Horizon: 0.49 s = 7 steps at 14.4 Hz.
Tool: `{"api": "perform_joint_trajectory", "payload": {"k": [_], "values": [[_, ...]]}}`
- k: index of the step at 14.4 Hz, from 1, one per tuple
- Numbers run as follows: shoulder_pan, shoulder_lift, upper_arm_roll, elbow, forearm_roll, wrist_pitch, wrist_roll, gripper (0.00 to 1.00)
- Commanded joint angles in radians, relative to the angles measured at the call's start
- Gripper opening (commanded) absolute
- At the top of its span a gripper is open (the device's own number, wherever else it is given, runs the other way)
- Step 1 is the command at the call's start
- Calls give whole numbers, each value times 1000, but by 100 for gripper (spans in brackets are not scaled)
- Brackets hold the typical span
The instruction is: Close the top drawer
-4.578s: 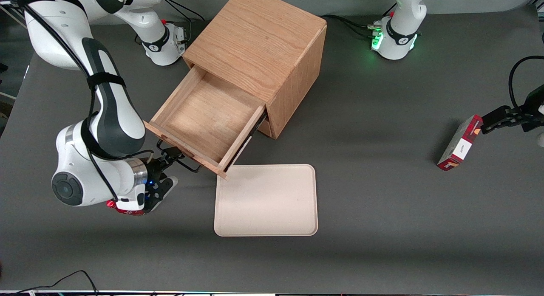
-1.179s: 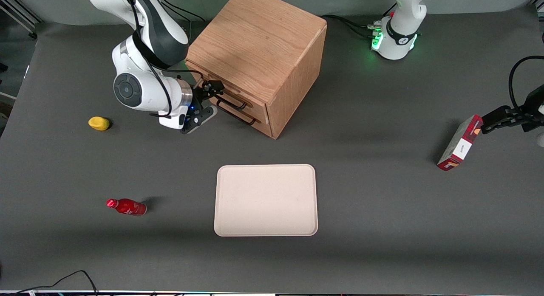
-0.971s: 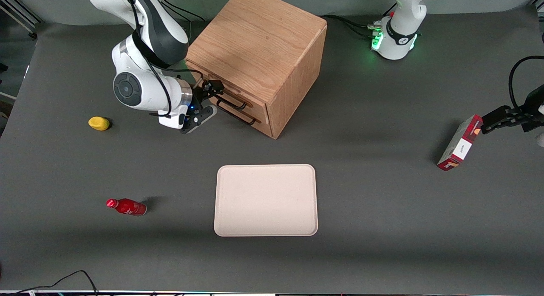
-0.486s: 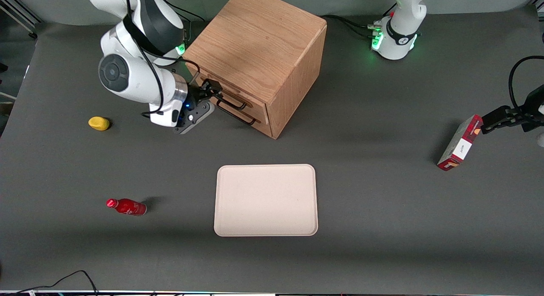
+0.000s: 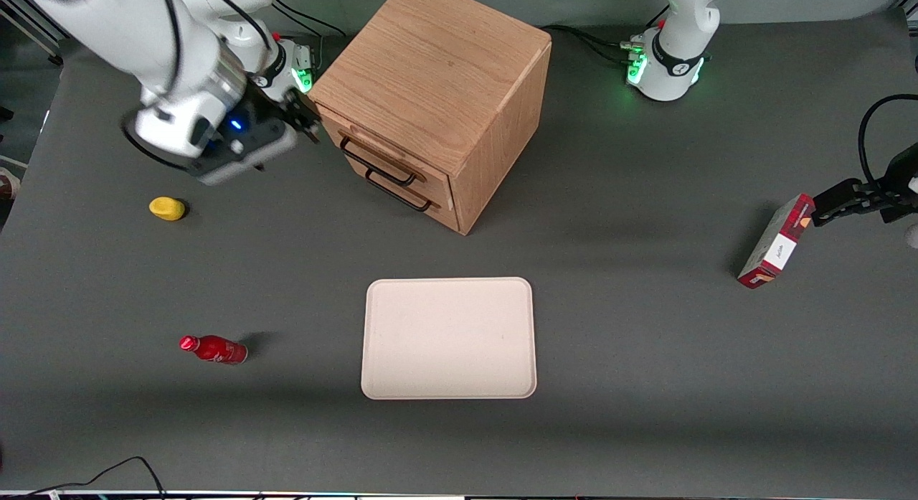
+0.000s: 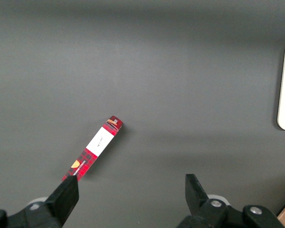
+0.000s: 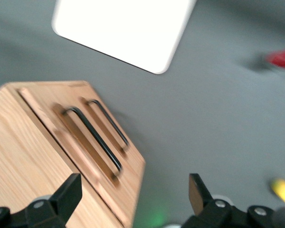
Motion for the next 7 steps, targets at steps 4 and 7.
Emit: {"api": "perform_joint_trajectory", "payload": {"k": [4,7], "values": [[5,-95,-156,108,-97,-176,271,100],[3,-147,-224,79,-91,-178,283,100]]}}
